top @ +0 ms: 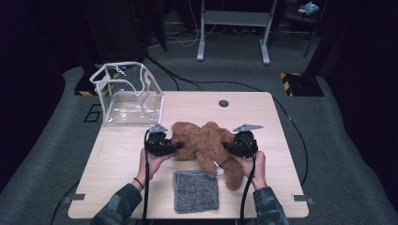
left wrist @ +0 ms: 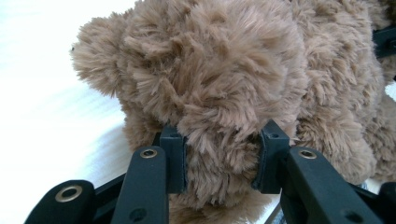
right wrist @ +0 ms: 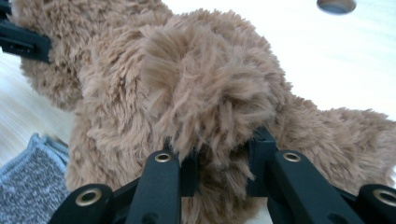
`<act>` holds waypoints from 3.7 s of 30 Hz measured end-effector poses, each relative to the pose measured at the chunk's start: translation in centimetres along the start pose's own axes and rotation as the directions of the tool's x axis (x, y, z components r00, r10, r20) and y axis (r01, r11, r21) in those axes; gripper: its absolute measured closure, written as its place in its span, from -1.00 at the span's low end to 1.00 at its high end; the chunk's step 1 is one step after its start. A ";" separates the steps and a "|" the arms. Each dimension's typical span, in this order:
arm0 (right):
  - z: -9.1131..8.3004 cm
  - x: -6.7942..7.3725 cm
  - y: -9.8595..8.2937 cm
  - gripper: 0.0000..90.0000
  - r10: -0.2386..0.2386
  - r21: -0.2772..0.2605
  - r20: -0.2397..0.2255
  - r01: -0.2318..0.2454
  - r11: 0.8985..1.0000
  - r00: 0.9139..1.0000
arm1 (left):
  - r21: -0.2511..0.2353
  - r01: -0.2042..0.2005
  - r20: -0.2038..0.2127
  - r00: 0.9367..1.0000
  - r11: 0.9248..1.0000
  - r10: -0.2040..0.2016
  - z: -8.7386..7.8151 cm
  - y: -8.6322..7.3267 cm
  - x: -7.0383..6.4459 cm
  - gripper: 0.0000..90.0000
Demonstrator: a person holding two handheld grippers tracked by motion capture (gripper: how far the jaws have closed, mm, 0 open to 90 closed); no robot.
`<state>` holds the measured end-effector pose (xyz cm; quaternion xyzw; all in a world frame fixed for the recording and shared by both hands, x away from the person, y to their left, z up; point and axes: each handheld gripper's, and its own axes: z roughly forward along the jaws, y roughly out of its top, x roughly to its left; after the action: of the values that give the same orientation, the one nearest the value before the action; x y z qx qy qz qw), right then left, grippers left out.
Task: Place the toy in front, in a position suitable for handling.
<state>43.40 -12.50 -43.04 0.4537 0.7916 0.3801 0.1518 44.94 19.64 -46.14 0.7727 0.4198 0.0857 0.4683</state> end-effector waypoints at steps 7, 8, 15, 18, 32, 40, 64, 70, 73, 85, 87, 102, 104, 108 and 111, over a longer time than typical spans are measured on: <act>-0.6 0.4 2.5 0.61 -0.060 -0.017 0.033 0.061 0.998 0.998 | -0.038 0.011 -0.027 1.000 0.999 -0.012 -1.0 1.3 -0.1 0.41; -0.5 0.5 3.5 0.61 -0.066 -0.015 0.048 0.067 0.998 0.997 | -0.043 0.015 -0.038 0.999 0.999 -0.017 -1.2 1.7 -0.1 0.41; 0.8 0.7 5.7 0.61 -0.099 0.003 0.075 0.099 0.995 0.992 | -0.052 0.053 -0.075 0.996 0.997 -0.057 -1.3 2.0 0.5 0.41; 1.9 0.7 6.3 0.61 -0.099 0.009 0.082 0.099 0.995 0.992 | -0.047 0.074 -0.091 0.993 0.996 -0.078 -1.1 1.8 0.9 0.40; 5.6 0.2 5.4 0.24 -0.024 0.074 0.071 0.019 0.997 0.997 | -0.001 0.083 -0.164 0.983 0.997 -0.082 -0.4 0.3 2.5 0.06; 3.0 -0.4 4.8 -0.49 0.007 0.049 0.047 -0.009 0.999 0.999 | -0.017 0.048 -0.195 0.979 0.999 -0.051 -2.0 0.2 2.1 -0.43; 0.3 4.9 -3.6 -0.91 -0.087 0.066 -0.093 0.093 0.993 0.992 | 0.126 0.039 -0.285 0.959 0.991 -0.002 -5.9 -8.3 4.3 -0.93; 0.5 7.7 -5.5 -0.94 -0.126 0.085 -0.124 0.138 0.987 0.984 | 0.151 0.022 -0.311 0.950 0.988 0.026 -5.8 -9.6 4.2 -0.99; 1.1 8.9 -6.3 -0.94 -0.152 0.096 -0.134 0.166 0.981 0.979 | 0.158 0.016 -0.324 0.946 0.987 0.036 -5.3 -10.3 4.3 -1.00; 4.0 12.8 -7.7 -0.84 -0.231 0.171 -0.173 0.260 0.950 0.957 | 0.128 -0.020 -0.360 0.931 0.992 0.065 -5.1 -11.1 4.0 -1.00; 4.2 12.8 -7.9 -0.80 -0.240 0.183 -0.179 0.271 0.945 0.954 | 0.128 -0.019 -0.360 0.931 0.992 0.065 -5.1 -11.1 4.0 -1.00; 4.7 13.3 -8.8 -0.60 -0.268 0.188 -0.134 0.290 0.938 0.954 | 0.135 -0.026 -0.351 0.933 0.990 0.073 -5.1 -11.1 3.9 -1.00; 4.6 13.3 -9.0 -0.50 -0.270 0.178 -0.136 0.291 0.940 0.953 | 0.136 -0.026 -0.350 0.934 0.990 0.073 -5.1 -11.1 3.9 -1.00; 4.3 13.1 -9.1 -0.23 -0.261 0.155 -0.134 0.281 0.947 0.956 | 0.136 -0.027 -0.350 0.934 0.990 0.073 -5.1 -11.1 3.9 -1.00; 4.1 12.8 -9.3 0.03 -0.261 0.128 -0.135 0.278 0.952 0.956 | 0.135 -0.027 -0.350 0.934 0.990 0.073 -5.1 -11.1 3.9 -1.00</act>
<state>33.29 -2.72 -51.29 0.3284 0.8793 0.3226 0.1224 38.45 28.13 -53.18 0.7836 0.4820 0.2081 0.3322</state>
